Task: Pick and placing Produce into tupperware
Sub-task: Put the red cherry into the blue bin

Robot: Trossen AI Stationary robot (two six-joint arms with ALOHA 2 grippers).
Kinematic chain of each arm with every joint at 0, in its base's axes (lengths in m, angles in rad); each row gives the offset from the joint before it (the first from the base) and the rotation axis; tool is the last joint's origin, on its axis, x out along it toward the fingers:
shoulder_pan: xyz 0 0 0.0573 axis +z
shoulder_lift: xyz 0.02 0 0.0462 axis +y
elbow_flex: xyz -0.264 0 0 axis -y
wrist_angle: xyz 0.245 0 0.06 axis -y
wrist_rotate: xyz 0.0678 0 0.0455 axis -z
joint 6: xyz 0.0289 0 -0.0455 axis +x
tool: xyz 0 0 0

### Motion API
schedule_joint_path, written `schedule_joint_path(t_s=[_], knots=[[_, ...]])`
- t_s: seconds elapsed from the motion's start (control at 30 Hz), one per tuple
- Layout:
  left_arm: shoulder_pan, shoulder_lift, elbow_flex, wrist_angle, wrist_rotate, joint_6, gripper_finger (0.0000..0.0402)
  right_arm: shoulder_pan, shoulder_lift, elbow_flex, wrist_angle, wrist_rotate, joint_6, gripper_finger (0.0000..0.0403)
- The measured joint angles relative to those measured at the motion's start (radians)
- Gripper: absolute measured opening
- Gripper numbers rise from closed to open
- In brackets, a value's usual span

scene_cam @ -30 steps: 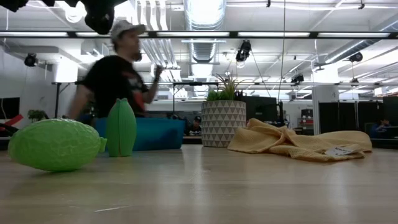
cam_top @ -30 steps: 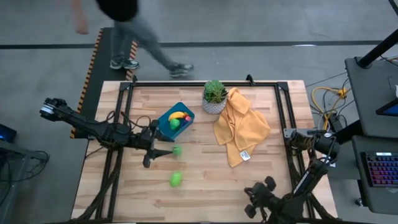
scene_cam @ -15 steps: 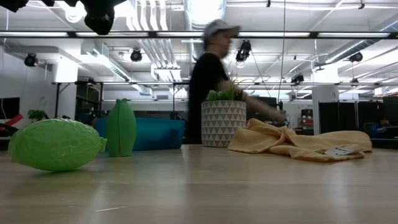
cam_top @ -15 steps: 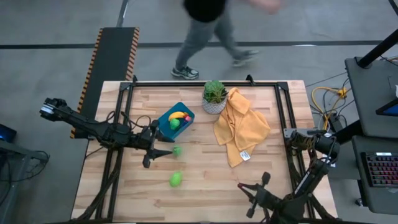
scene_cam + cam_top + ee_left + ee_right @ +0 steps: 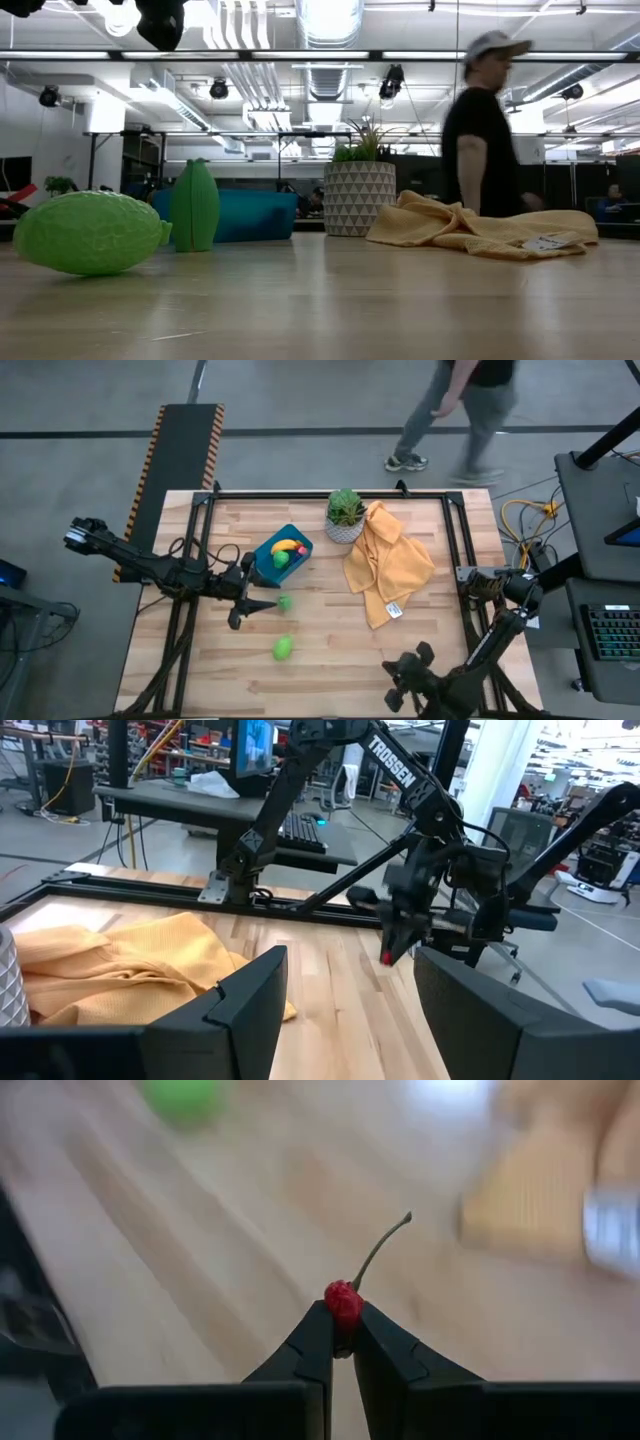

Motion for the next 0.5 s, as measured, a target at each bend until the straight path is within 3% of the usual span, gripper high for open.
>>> schedule_joint_path(t_s=[0.1,0.23,0.37,0.5], knots=[[0.0,0.0,0.0,0.002,0.007,0.0,0.0206,-0.03,0.0,0.017,0.004,-0.262,0.005,0.0022],[0.0,0.0,0.0,0.004,0.013,0.003,0.0206,-0.054,-0.005,0.066,0.06,-0.517,-0.191,0.0022],[0.0,-0.005,0.0,0.008,0.013,0.017,0.0206,-0.069,-0.037,0.118,0.161,-0.636,-0.487,0.0022],[0.001,-0.017,-0.002,0.01,0.014,0.031,0.0206,-0.071,-0.06,0.176,0.295,-0.633,-0.846,0.0022]])
